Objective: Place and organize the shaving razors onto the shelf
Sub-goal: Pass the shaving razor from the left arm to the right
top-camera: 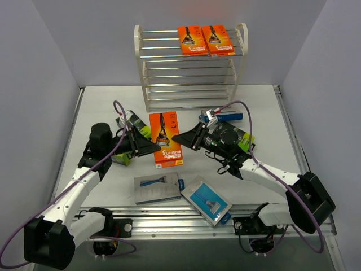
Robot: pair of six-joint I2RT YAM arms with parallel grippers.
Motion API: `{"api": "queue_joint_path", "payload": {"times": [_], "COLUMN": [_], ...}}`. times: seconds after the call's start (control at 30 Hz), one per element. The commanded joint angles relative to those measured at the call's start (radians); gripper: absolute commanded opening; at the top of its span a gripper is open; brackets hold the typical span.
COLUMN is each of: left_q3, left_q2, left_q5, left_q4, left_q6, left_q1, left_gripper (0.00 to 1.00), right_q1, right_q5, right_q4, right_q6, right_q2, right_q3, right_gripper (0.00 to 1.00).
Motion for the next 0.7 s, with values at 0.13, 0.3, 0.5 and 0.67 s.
{"api": "queue_joint_path", "payload": {"times": [0.13,0.3,0.5,0.67], "left_q3": [0.016,0.080,0.176,0.242], "left_q2": [0.002,-0.033,-0.064,-0.076], "left_q5": [-0.010,-0.084,-0.205,-0.303], "left_q4": [0.041,-0.167,-0.376,-0.499], "left_q6": [0.014,0.130,0.259,0.313], "left_q1": [-0.002,-0.002,0.000,0.000], "left_gripper": [0.28,0.55,0.70,0.74], "right_q1": [0.012,0.010,0.010,0.010], "right_q5": [-0.047,-0.024,-0.012,-0.003], "right_q4": [0.136,0.139,0.141,0.152], "right_q6": [0.036,0.058,0.076,0.093], "right_q2": [-0.009,-0.017,-0.008,-0.004], "right_q3": [-0.011,-0.022,-0.019,-0.027], "right_gripper": [0.01,0.00,0.00,0.00]}}
